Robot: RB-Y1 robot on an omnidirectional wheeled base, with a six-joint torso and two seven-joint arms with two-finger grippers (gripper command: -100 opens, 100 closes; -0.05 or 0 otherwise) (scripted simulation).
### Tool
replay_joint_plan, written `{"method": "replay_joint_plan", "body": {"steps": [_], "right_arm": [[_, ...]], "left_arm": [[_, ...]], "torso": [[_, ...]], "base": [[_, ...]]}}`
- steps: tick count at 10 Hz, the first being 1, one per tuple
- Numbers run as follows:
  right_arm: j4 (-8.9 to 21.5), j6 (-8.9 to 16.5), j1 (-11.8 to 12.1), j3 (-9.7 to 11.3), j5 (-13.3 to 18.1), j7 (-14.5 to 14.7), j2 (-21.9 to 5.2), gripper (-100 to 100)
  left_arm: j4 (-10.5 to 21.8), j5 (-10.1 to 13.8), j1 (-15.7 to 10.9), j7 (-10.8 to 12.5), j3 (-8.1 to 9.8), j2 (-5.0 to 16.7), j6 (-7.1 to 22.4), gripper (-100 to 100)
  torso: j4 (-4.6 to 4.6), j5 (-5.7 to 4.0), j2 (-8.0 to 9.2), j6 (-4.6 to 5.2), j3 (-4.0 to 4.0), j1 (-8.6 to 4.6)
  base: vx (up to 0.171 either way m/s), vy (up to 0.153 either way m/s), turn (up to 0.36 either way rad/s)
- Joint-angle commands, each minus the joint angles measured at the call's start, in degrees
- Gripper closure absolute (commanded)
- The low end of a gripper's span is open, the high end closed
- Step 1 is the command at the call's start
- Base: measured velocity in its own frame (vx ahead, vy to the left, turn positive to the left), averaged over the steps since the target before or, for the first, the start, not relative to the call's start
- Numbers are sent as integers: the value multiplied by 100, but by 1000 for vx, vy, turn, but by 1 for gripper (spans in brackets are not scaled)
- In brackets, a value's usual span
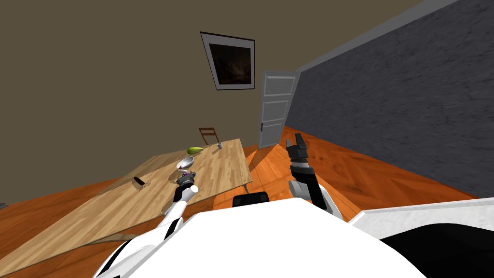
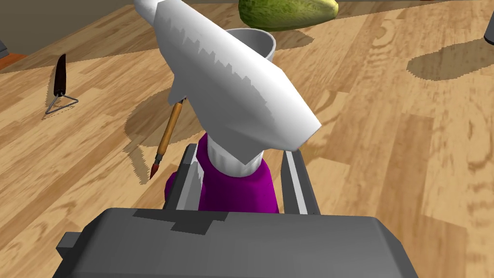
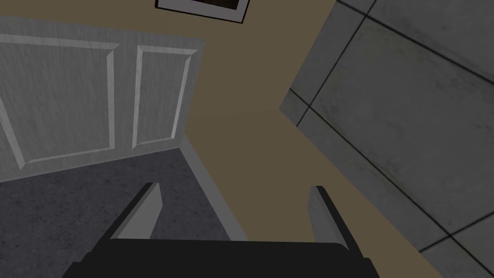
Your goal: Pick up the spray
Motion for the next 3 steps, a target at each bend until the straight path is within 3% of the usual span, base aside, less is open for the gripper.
{"method": "replay_joint_plan", "body": {"steps": [1,2,3], "right_arm": [[0,0,0,0,0,0,0,0],[0,0,0,0,0,0,0,0],[0,0,0,0,0,0,0,0]], "left_arm": [[137,-2,-39,181,-57,91,-52,100],[153,-12,-45,154,-68,80,-64,100],[167,-14,-48,181,-73,87,-75,0]], "torso": [[0,0,0,0,0,0],[1,1,-1,0,0,5],[2,4,0,1,1,14]], "base": [[9,-44,9],[5,-14,6],[0,0,0]]}}
